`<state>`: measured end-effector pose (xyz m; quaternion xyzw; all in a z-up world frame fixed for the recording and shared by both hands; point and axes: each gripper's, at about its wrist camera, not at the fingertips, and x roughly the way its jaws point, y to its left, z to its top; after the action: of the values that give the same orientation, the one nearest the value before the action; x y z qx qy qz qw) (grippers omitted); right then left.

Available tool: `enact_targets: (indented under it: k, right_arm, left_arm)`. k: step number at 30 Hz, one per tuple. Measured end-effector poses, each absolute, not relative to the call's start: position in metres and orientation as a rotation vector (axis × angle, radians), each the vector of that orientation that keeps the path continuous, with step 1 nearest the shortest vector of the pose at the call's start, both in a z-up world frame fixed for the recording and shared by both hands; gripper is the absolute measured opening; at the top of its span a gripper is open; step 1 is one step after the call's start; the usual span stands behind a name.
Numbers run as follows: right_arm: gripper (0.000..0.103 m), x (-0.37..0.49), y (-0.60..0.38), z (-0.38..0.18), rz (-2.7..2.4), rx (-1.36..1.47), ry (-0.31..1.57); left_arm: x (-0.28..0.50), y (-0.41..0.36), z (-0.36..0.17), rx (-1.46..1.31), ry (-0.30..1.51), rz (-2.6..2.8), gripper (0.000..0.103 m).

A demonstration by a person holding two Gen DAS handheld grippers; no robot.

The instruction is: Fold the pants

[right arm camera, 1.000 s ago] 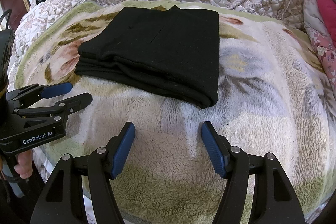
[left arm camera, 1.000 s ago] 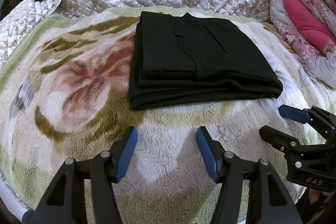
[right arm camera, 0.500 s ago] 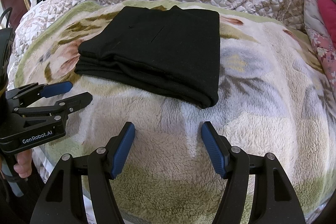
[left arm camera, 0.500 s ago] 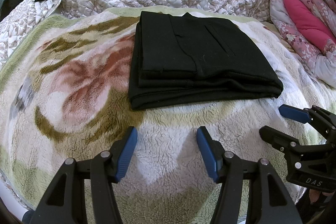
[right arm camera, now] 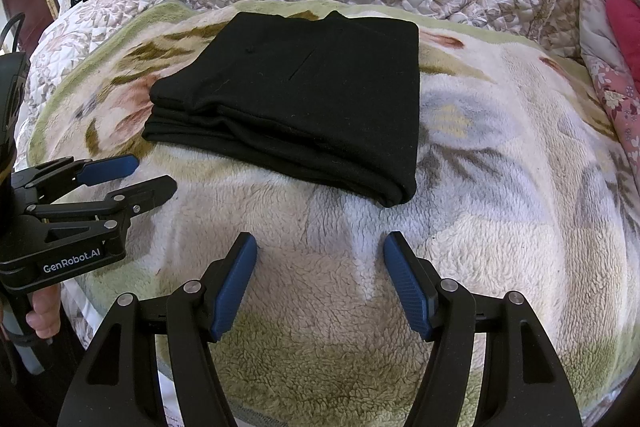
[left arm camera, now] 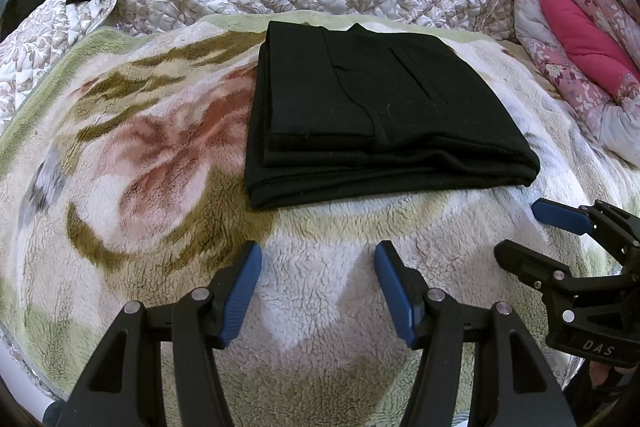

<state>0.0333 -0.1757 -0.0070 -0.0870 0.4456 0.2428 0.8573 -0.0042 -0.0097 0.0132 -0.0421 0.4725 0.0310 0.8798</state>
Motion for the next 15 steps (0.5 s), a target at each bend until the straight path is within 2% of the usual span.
enact_targets:
  k: [15]
  right_arm:
    - [0.067, 0.033, -0.1758, -0.0071, 0.508, -0.185, 0.934]
  left_arm:
    - [-0.0043, -0.01, 0.0133, -0.081, 0.981, 0.066, 0.062]
